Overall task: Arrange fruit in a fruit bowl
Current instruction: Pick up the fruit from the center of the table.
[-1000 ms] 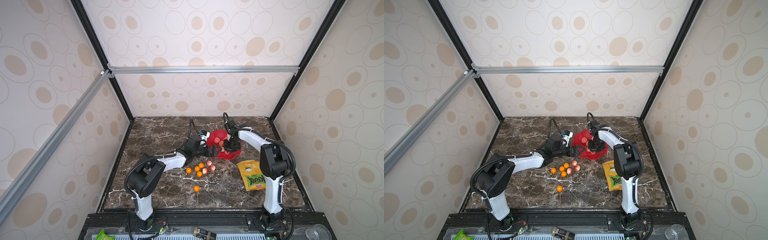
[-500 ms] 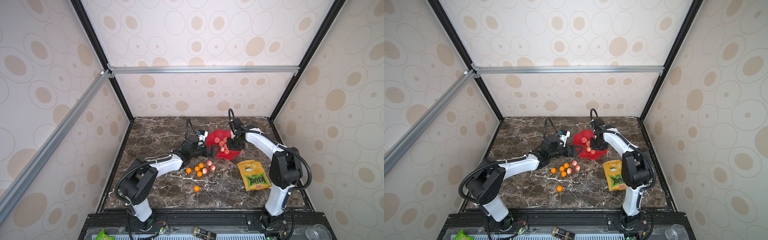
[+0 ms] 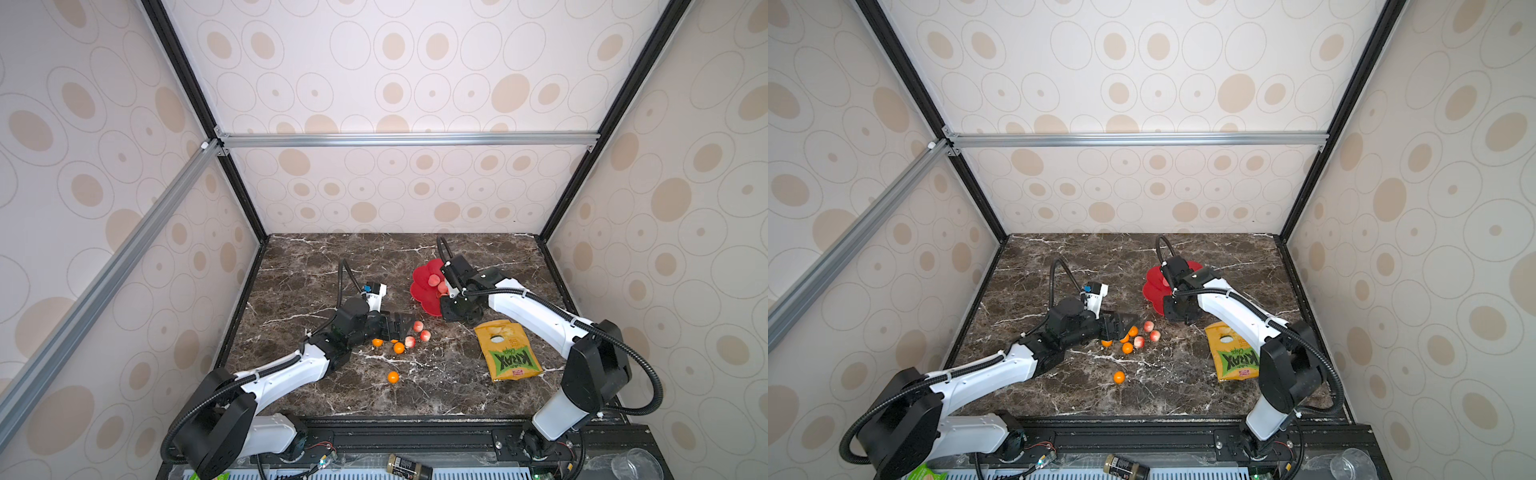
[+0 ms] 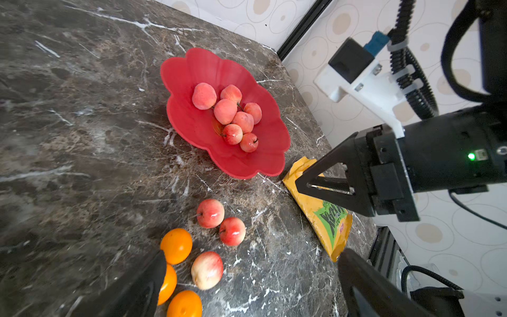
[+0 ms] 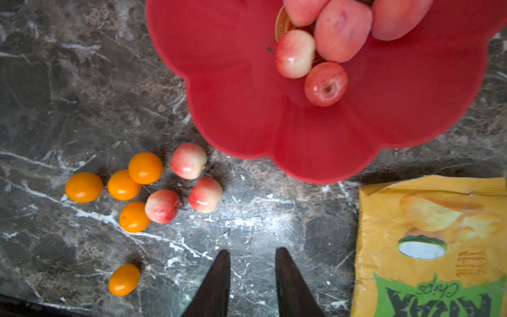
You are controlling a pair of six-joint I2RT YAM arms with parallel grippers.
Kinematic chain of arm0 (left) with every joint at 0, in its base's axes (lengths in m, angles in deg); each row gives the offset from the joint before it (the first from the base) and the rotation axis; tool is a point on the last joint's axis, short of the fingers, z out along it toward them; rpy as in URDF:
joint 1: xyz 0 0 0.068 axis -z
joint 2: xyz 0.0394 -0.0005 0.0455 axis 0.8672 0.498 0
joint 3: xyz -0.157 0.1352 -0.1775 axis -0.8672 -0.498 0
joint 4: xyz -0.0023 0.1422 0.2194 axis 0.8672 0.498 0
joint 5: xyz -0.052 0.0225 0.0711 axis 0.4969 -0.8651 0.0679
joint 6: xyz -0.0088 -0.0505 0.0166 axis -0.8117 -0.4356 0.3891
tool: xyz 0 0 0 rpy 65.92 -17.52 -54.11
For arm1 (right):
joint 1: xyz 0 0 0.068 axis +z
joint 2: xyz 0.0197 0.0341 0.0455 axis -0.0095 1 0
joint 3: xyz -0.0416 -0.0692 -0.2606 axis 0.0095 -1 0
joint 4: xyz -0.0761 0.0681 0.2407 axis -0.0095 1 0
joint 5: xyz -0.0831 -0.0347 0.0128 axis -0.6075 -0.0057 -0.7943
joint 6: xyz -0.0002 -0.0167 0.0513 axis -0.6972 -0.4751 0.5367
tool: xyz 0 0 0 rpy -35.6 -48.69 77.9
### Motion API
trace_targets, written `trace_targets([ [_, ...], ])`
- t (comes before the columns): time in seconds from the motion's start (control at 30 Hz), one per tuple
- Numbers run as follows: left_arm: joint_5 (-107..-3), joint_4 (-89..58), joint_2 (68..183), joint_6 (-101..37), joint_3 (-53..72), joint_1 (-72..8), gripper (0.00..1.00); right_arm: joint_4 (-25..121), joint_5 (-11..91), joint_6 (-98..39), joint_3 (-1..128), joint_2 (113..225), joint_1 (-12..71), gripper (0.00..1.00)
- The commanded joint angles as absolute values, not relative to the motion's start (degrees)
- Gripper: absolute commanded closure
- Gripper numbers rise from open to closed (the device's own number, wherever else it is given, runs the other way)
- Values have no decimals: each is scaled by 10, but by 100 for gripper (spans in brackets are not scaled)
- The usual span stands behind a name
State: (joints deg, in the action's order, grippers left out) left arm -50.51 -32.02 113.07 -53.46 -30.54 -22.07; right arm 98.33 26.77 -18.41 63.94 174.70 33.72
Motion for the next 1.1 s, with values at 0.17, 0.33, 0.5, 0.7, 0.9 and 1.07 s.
trace_targets([
  [0.17,-486,-332,1027,-590,-395,-266,1,951,274,-97,650,1778,431,67],
  [0.33,-445,-360,993,-613,-442,-300,1,935,285,-75,669,1815,461,64],
  [0.5,-427,-380,985,-619,-463,-314,1,914,298,-54,668,1845,472,62],
  [0.7,-425,-385,992,-613,-463,-315,1,894,302,-40,664,1870,473,56],
  [0.9,-417,-389,1009,-603,-455,-316,1,889,300,-32,668,1887,473,55],
  [1.07,-412,-399,1019,-607,-454,-314,1,896,293,-31,672,1900,473,53],
])
